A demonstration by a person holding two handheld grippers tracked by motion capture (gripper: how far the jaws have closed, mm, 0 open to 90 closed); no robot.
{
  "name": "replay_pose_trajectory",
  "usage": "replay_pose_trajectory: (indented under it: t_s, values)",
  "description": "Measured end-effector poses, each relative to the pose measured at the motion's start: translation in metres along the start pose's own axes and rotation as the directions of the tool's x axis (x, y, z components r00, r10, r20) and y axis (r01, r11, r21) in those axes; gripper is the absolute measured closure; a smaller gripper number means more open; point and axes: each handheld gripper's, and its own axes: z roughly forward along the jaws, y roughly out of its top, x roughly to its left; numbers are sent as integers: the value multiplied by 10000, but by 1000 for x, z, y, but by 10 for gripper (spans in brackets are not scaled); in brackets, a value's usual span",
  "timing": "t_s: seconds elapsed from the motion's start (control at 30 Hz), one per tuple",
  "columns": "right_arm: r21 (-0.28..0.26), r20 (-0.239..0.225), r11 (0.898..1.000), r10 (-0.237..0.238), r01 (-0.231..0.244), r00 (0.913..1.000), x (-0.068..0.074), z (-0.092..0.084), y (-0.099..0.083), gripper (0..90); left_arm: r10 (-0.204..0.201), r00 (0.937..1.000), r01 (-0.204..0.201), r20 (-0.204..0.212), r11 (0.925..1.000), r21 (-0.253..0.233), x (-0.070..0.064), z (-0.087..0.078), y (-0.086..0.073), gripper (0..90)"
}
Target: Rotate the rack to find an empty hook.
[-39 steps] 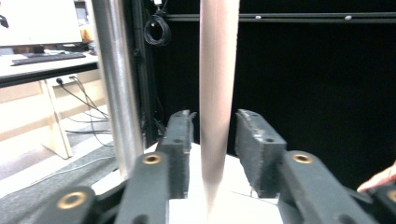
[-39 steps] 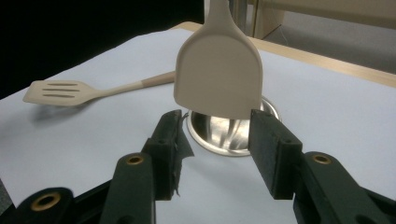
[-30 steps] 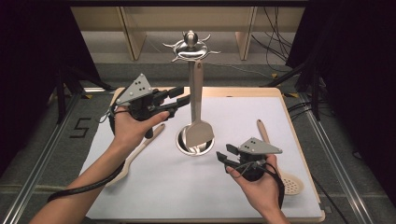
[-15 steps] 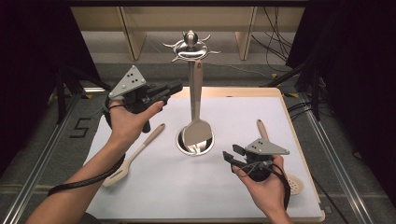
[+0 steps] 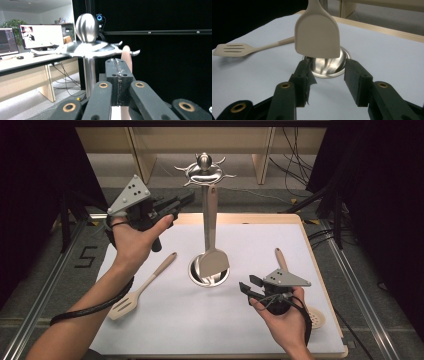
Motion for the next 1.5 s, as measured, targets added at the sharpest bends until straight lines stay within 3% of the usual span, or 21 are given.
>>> replay_pose_trajectory:
  t_s: [0.13, 0.17, 0.4, 0.5, 0.53, 0.63, 0.7, 0.77, 0.8, 0.87, 1.17, 1.3, 1.33, 1.5]
  values:
    - [81, 30, 9997, -211, 210, 9998, -1, 1, 1, 571, 12, 10000, -13, -81, 10000, -98, 2, 4, 4, 891]
    - [191, -8, 9997, 154, -153, 9999, 2, 1, 2, 572, -27, 9999, 25, -113, 9999, -136, 3, 5, 6, 891]
    - [221, -2, 9996, 146, -146, 9999, 2, 1, 2, 572, -139, 9997, 132, -178, 9992, -364, 2, 6, 7, 892]
    - [96, -22, 9999, -85, 86, 10000, 0, 2, 1, 572, -80, 9995, 67, -307, 9990, -441, 3, 4, 8, 892]
    - [64, 76, 9993, -379, 379, 9993, -2, 1, 1, 572, -40, 9991, 23, -424, 9992, -409, 3, 4, 8, 892]
    - [99, -16, 9998, -146, 146, 9999, -1, 2, 1, 572, -13, 9986, -6, -527, 9993, -365, 5, 4, 8, 892]
    - [168, -81, 9998, -86, 87, 9999, 0, 2, 1, 572, -45, 9974, 17, -716, 9992, -398, 10, 4, 7, 892]
    - [98, -45, 9994, -317, 317, 9995, -1, 2, 1, 572, -54, 9968, 23, -795, 9992, -393, 12, 4, 7, 892]
    - [191, -26, 9998, -7, 7, 10000, 1, 2, 1, 572, -17, 9958, -19, -920, 9993, -386, 14, 4, 7, 892]
    - [67, 12, 9995, -313, 313, 9995, -1, 2, 2, 572, 54, 9942, -94, -1073, 9993, -371, 17, 5, 7, 892]
    - [71, -27, 9997, -254, 255, 9997, -1, 3, 2, 572, 32, 9910, -73, -1336, 9995, -297, 26, 10, 8, 892]
    - [253, -80, 9996, 106, -104, 9999, 2, 3, 1, 572, -80, 9898, 34, -1423, 9995, -323, 32, 11, 7, 892]
    - [204, -52, 9997, -109, 110, 9999, 0, 4, 2, 572, -96, 9890, 52, -1474, 9995, -301, 35, 12, 7, 892]
    - [133, -105, 9997, -215, 217, 9997, 0, 5, 1, 572, 26, 9873, -53, -1589, 9998, -166, 38, 15, 8, 892]
